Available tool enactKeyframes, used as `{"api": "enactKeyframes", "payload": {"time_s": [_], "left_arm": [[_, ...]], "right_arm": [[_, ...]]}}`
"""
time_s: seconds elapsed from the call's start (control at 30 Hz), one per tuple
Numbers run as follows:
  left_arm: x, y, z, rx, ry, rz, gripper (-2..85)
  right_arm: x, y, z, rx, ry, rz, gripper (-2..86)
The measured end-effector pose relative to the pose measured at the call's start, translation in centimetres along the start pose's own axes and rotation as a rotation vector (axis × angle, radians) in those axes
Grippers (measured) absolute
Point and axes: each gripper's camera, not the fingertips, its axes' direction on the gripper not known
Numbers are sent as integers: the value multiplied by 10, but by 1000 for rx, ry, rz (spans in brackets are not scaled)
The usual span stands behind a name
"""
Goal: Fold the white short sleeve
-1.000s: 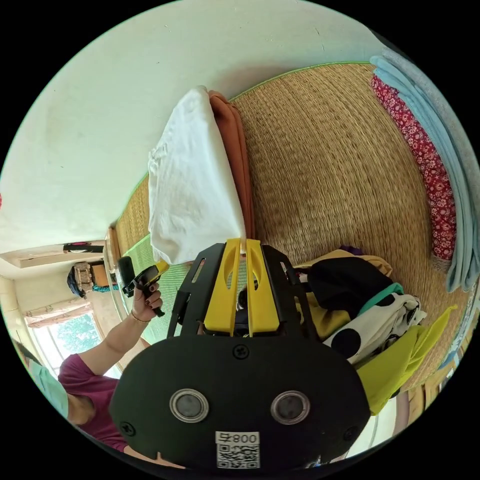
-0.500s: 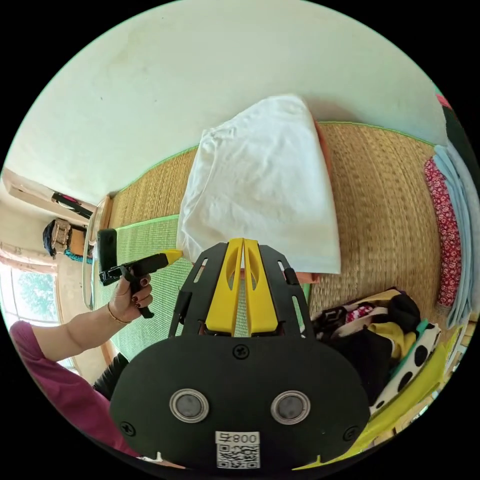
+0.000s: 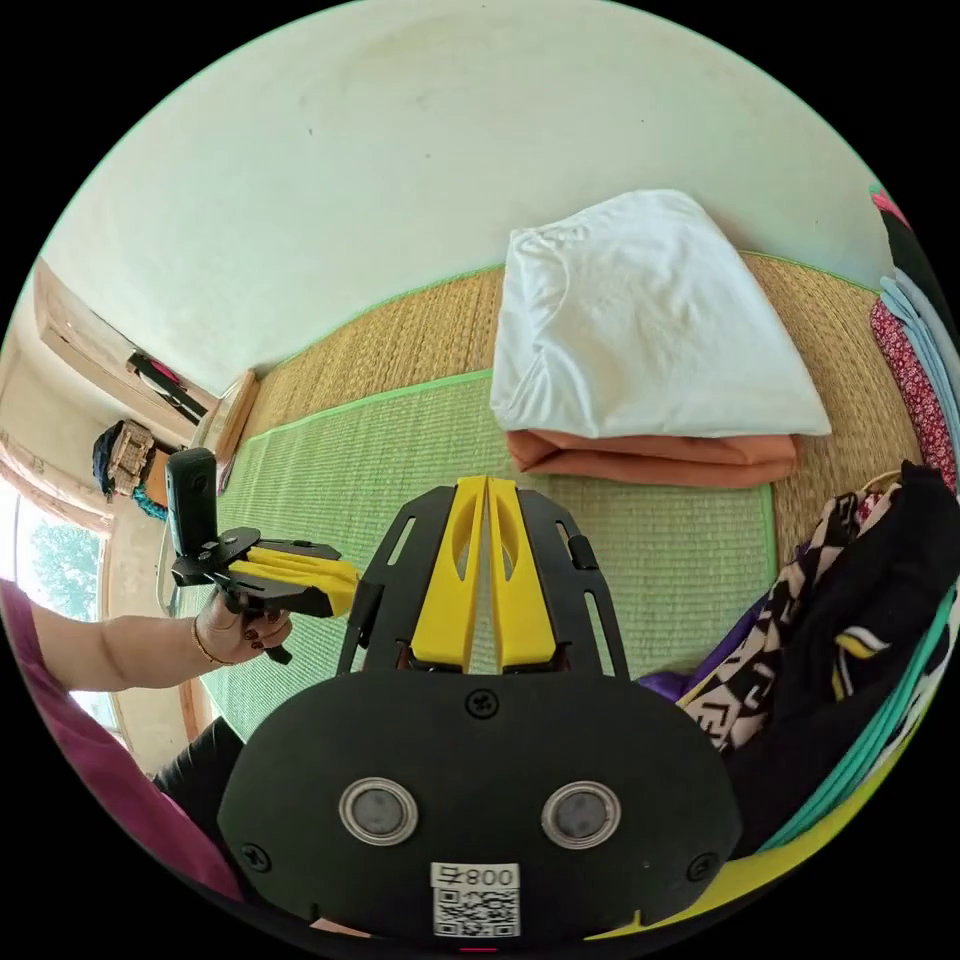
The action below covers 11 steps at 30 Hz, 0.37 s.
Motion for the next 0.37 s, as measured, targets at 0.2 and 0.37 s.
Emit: {"api": "enactKeyframes", "payload": {"time_s": [0.2,0.37], "left_arm": [[46,107,-3,-142,7,76,3],[93,196,-25,-109,-12,68,2]], "right_arm": [[-85,119,26,-59,-99,-76,1],[-161,220,23,-35,-154,-142,1]]}}
